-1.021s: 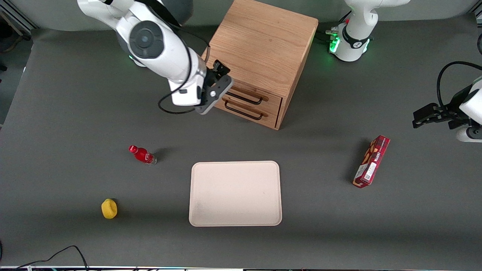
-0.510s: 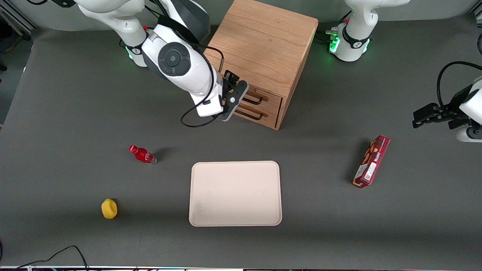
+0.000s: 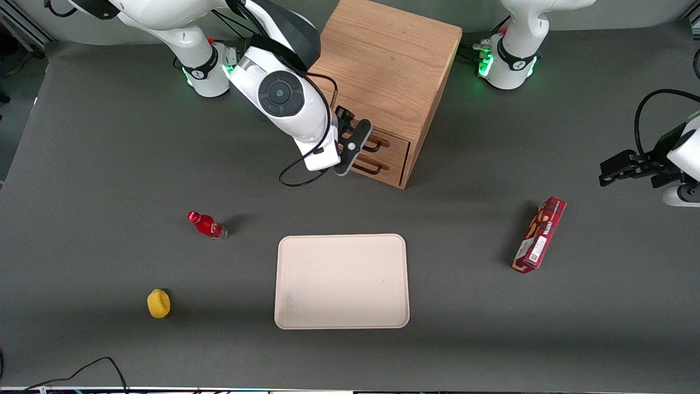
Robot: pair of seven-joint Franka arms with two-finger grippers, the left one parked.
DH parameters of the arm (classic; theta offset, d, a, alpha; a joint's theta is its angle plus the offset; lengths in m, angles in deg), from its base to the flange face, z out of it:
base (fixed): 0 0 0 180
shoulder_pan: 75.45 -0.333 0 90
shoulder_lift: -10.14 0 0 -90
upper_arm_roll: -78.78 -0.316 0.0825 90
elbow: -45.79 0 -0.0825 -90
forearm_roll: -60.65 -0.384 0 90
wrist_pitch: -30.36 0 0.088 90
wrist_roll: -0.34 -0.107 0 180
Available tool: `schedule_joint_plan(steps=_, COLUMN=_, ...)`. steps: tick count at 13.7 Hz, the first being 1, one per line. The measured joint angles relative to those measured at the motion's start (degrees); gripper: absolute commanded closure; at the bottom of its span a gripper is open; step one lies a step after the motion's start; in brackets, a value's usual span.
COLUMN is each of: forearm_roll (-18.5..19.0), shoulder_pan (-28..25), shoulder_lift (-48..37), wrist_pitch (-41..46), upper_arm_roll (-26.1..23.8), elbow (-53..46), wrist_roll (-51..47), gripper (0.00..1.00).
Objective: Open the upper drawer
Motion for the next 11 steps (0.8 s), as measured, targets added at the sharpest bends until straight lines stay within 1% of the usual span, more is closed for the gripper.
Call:
schedule_joint_plan(steps=5, forearm_roll=0.9, shoulder_pan=0.2, shoulder_lift=1.0, wrist_pitch=-5.1, upper_arm_roll=0.2, elbow=2.2, wrist_roll=0.1, gripper=0.0)
schedule_joint_plan(steps=8, forearm_roll=2.2, shoulder_pan=0.1, shoulder_lift=1.7, wrist_pitch=-6.0, upper_arm_roll=0.2, elbow=3.2, wrist_roll=0.5, gripper=0.0)
schedule_joint_plan(steps=11, forearm_roll=2.2, shoulder_pan=0.1, shoulder_lift=2.1, wrist_pitch=-6.7, upper_arm_roll=0.2, elbow=3.2, wrist_roll=1.7, gripper=0.0)
